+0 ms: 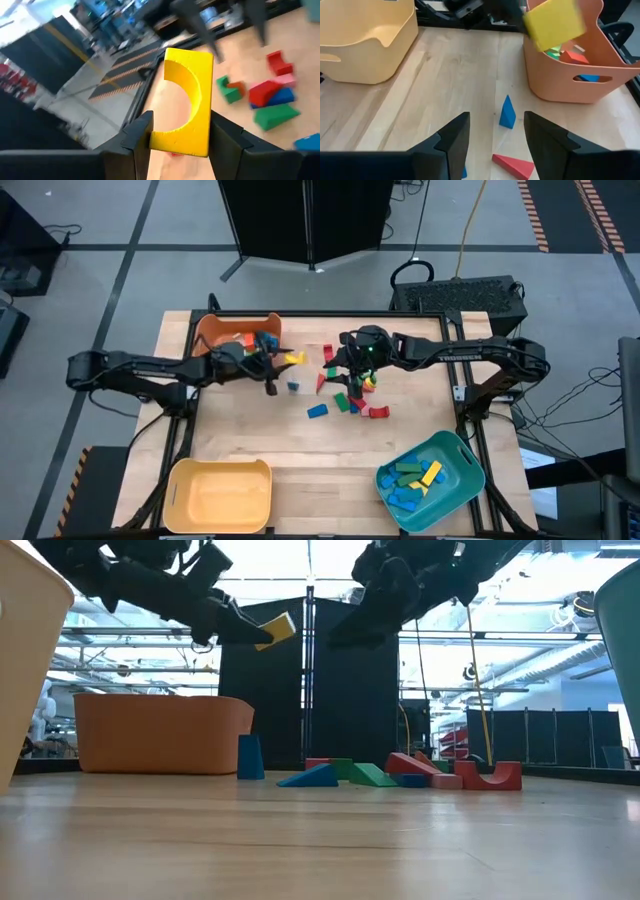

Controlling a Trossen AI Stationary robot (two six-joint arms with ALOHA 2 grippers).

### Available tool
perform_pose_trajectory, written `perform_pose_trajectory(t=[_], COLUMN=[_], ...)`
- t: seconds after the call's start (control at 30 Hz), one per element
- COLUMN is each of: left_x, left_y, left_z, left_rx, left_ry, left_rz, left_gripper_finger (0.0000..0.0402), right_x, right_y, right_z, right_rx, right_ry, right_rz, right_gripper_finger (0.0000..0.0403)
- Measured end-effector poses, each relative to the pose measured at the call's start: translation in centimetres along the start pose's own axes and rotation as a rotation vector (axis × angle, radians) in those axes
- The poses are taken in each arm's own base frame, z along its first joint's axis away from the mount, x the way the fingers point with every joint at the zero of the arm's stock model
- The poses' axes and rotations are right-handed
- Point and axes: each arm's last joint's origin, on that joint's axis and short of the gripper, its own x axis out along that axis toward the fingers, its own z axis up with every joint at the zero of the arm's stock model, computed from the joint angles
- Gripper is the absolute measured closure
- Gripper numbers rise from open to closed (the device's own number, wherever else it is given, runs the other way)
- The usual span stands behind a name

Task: Sort blocks by size
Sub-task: Put the yellow arch block into the orange bin

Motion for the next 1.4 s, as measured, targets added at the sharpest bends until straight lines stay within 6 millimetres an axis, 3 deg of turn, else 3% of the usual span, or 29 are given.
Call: perform_pose_trajectory(t=[0.47, 0.7, 1.03, 1.4], left_x=[-1.1, -1.3, -1.9, -2.6], left_y=[2.5, 3.5, 4.3, 5.3], left_z=[-2.2, -4.0, -5.8, -7.6], left_rx=[-0.185, -0.308, -0.466, -0.607], left_ry=[0.218, 0.348, 0.471, 0.577], left_rz=[0.168, 0.228, 0.290, 0.364], left_gripper_finger=[0.0247, 0.0247, 0.0246, 0.0246], right_x=[0.2, 2.2, 6.5, 6.7], right_y=[-0.2, -0.9, -1.5, -2.2], right_z=[-0.2, -2.1, -6.7, -7.3], right_rx=[0.004, 0.033, 0.037, 0.022], right_ry=[0.021, 0.124, 0.296, 0.321], right_rz=[-0.050, -0.159, -0.168, -0.224], right_gripper_finger=[0.0233, 0.0234, 0.0234, 0.0234])
